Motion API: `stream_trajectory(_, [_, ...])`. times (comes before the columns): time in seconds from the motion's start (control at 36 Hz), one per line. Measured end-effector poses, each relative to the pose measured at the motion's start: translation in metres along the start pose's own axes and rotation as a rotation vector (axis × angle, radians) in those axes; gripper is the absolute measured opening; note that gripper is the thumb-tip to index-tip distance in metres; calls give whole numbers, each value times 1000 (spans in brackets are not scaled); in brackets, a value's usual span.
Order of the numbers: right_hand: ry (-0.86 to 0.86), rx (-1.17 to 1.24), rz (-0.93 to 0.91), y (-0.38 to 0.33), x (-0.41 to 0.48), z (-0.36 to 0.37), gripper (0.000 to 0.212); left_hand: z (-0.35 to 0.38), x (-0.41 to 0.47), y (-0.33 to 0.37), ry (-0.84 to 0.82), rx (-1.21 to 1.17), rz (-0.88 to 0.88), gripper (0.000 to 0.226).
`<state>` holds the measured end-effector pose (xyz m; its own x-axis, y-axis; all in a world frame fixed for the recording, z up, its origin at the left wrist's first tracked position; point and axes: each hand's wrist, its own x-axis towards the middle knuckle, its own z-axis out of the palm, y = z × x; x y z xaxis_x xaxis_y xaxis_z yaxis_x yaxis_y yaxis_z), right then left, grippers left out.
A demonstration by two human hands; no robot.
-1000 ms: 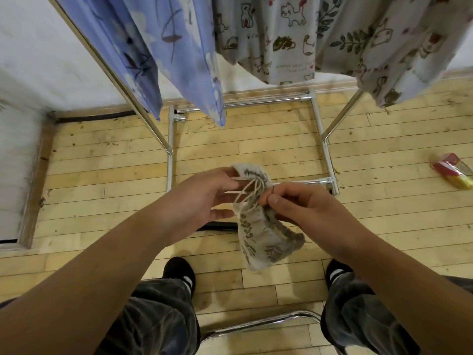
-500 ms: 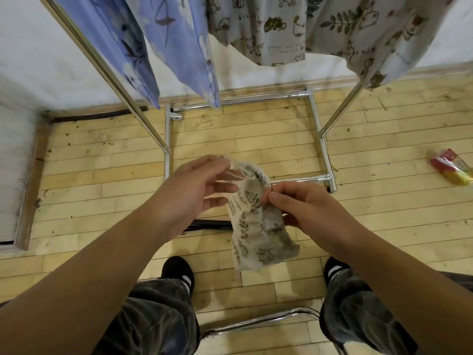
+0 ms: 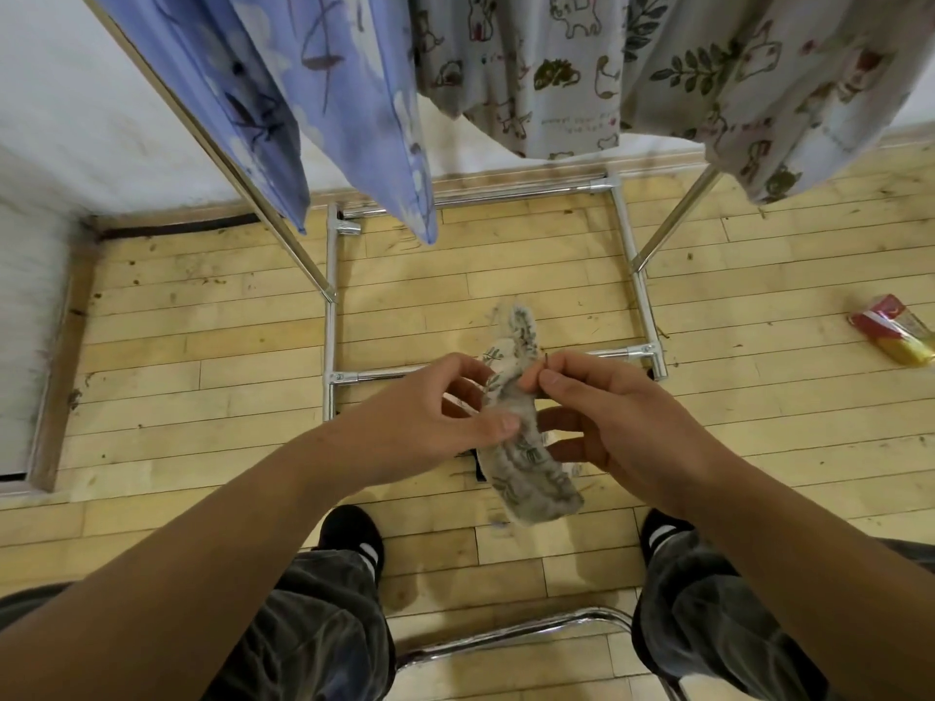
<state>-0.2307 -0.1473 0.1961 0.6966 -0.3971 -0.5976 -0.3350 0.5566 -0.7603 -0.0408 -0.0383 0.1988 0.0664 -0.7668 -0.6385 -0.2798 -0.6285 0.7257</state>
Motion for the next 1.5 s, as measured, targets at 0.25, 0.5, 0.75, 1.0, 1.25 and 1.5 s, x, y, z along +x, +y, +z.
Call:
stream_trajectory(0.25, [80, -91, -35, 0, 1, -1, 30, -5, 6, -1, 213, -39, -41, 8])
stream_trajectory(0.5, [324, -400, -43, 7, 5, -4, 25, -11, 8, -9, 377, -71, -24, 24])
stream_trajectory(0.75, [349, -497, -30, 9, 5, -8, 15, -8, 7, -12, 261, 68, 28, 43])
stream_trajectory(1.0, [335, -540, -29, 16, 8, -13, 36, -8, 6, -12, 216, 137, 89, 58])
stream_trajectory(1.25, [294, -612, -31, 17, 11, -12, 37, -9, 8, -18, 235, 168, 108, 60])
stream_trajectory(1.5, [261, -670, -41, 19, 19, -4, 35, -13, 0, -27, 266, 138, 96, 63])
